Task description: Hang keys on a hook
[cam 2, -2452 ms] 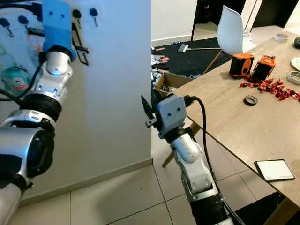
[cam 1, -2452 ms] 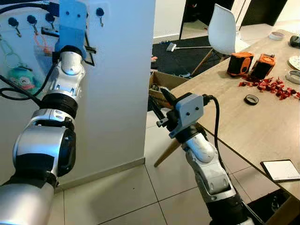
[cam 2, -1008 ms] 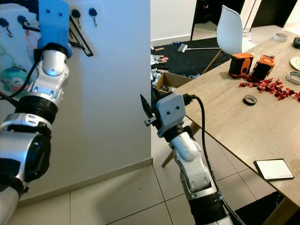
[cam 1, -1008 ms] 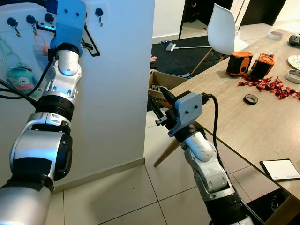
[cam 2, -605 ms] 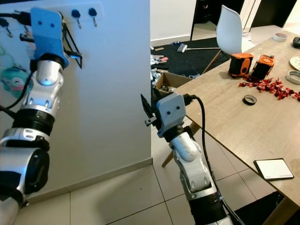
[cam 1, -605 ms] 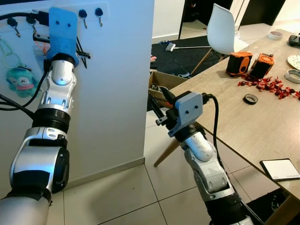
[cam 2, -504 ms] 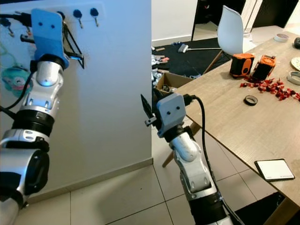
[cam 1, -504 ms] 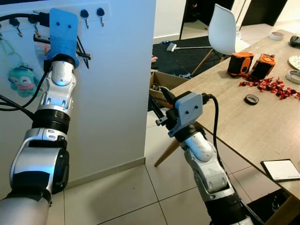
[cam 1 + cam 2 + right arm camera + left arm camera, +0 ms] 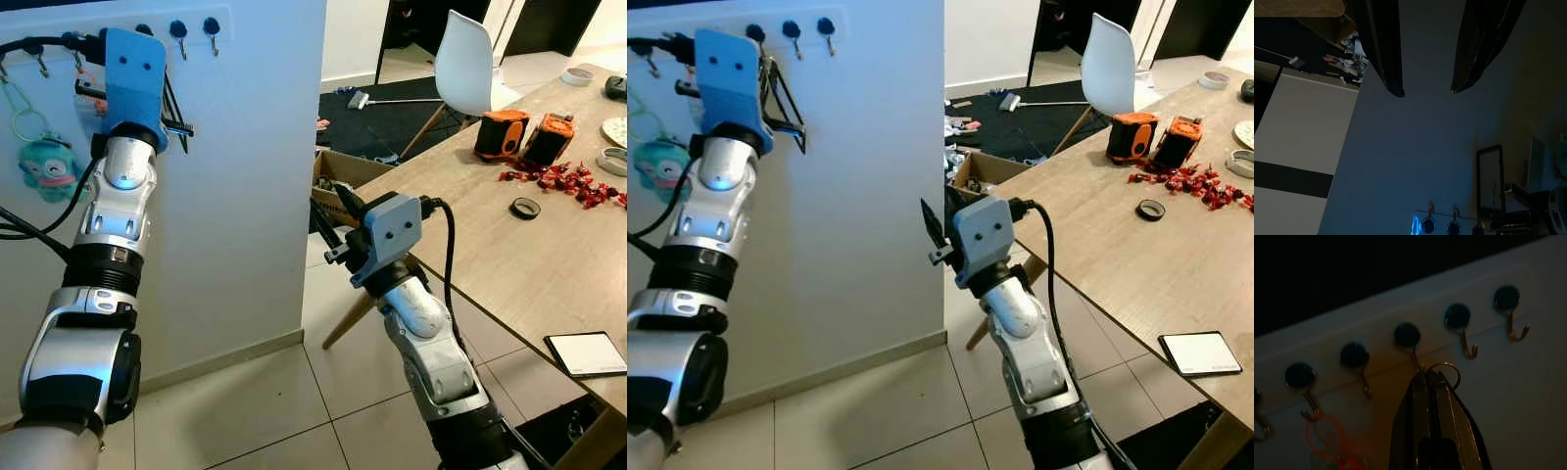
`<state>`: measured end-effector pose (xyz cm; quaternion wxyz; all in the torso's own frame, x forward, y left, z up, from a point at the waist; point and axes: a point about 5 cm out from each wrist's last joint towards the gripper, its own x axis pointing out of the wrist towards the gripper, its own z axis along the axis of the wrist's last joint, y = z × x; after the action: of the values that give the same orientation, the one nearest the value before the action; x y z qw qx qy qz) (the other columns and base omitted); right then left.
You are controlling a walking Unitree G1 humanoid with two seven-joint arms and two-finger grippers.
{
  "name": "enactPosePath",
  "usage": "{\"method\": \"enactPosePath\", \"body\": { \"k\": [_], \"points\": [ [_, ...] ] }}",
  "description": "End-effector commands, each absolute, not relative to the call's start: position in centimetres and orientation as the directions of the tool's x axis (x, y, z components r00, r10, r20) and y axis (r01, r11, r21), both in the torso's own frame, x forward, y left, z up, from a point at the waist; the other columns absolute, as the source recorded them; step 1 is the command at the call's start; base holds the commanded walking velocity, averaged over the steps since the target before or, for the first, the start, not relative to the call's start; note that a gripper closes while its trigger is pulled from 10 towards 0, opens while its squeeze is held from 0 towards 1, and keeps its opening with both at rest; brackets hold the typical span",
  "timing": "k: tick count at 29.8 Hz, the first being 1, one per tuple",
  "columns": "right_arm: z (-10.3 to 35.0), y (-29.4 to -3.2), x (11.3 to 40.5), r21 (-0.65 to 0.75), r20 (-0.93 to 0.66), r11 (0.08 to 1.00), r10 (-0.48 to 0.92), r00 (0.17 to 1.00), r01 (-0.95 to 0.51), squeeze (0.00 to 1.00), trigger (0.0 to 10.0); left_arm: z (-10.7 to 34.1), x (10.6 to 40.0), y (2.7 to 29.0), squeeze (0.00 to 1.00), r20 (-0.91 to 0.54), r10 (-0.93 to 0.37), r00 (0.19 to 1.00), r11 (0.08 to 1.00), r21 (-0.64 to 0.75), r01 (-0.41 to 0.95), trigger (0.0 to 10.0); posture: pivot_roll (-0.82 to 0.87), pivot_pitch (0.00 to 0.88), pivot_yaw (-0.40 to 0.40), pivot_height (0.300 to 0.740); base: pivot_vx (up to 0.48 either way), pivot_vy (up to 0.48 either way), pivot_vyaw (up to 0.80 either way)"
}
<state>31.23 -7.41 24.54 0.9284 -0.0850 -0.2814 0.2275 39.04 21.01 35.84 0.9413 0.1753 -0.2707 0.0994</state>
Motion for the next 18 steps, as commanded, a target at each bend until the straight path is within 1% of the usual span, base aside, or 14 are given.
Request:
{"method": "enactPosePath", "body": {
  "k": [1,2,8,11,18],
  "points": [
    [24.1,-7.3,31.1,-0.288,0.475,0.879,0.475,0.741,-0.379,0.00,10.0,35.5,39.2,21.5,0.00,0.528,0.134,0.838,0.904,0.282,-0.323,10.0,0.03,0.213,0.043,0.740,0.000,0.000,0.00],
    [24.1,-7.3,31.2,-0.287,0.475,0.880,0.474,0.741,-0.379,0.00,10.0,35.8,39.3,21.8,0.00,0.528,0.164,0.833,0.897,0.272,-0.349,10.0,0.03,0.212,0.042,0.740,0.000,0.000,0.00],
    [24.1,-7.2,31.2,-0.288,0.477,0.879,0.476,0.739,-0.380,0.00,10.0,36.3,39.6,21.8,0.00,0.526,0.184,0.831,0.890,0.270,-0.368,10.0,0.03,0.212,0.043,0.740,0.000,0.000,0.00],
    [24.2,-7.2,31.2,-0.288,0.478,0.879,0.475,0.739,-0.379,0.00,10.0,36.9,40.0,21.7,0.00,0.515,0.223,0.828,0.881,0.258,-0.398,10.0,0.02,0.213,0.044,0.740,0.000,0.000,0.00],
    [24.1,-7.4,31.1,-0.291,0.476,0.881,0.472,0.742,-0.374,0.00,10.0,38.1,40.2,20.8,0.00,0.535,0.206,0.819,0.890,0.246,-0.385,10.0,0.01,0.208,0.048,0.740,0.000,0.000,0.00]
  ]
}}
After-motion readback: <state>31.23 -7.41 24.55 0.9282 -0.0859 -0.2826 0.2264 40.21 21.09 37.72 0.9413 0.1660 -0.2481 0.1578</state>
